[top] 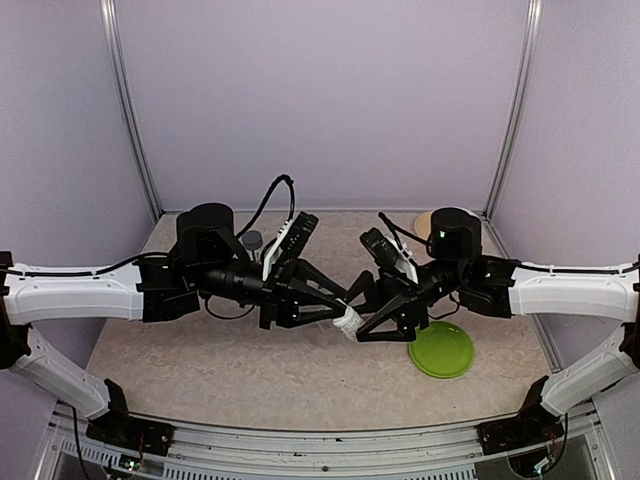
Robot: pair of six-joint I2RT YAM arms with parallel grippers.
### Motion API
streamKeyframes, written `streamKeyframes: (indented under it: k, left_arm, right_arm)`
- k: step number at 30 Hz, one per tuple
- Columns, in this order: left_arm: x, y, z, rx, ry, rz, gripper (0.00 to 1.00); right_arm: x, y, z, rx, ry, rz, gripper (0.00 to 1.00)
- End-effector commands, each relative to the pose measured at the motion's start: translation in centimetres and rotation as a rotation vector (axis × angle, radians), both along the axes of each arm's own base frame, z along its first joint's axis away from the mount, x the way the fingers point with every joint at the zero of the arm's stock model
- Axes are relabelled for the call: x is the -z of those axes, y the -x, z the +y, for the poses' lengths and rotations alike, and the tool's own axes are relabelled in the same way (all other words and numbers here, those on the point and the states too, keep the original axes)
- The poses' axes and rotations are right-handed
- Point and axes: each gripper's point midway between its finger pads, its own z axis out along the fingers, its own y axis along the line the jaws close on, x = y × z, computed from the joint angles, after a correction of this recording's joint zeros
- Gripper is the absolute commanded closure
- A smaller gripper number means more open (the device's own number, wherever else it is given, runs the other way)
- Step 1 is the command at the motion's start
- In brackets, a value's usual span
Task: Sort the pills into containers
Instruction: Hold the pill bottle, then unscrew the lid of the pill bottle from the pill bottle.
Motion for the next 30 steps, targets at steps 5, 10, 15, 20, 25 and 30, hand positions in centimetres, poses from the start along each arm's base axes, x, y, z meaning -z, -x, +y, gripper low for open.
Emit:
streamKeyframes:
  k: [5,10,15,20,25,30]
  left_arm:
    - [-1.8,-0.2,-0.3,-0.018,0.046,-0.063,0.90]
    - [-1.1,-0.6,-0.5,-0.032,0.022,-0.057,0.90]
    - [-0.4,-0.9,-0.7,-0.046,-0.002,-0.034,0.89]
    - [-0.2,-1.6,-0.7,-0.098,-0.019,0.003,0.89]
    - [0.9,-5.0,-1.0,-0.294,-0.090,0.117,0.89]
    - [2.1,-7.8,-0.9,-0.462,-0.120,0.348,0.77]
  right_arm:
    - [-0.1,0.8,0.6,-0.051,0.001,0.003,0.36]
    - [-0.2,0.6,0.6,-0.031,0.002,-0.012,0.54]
    - [0.3,-0.3,0.7,0.037,0.035,-0.045,0.66]
    - [1.3,-3.1,0.9,0.227,0.100,-0.144,0.80]
    - [1.3,-5.8,0.2,0.413,0.133,-0.224,0.87]
    - [1.7,-8.9,-0.8,0.604,0.182,-0.281,0.91]
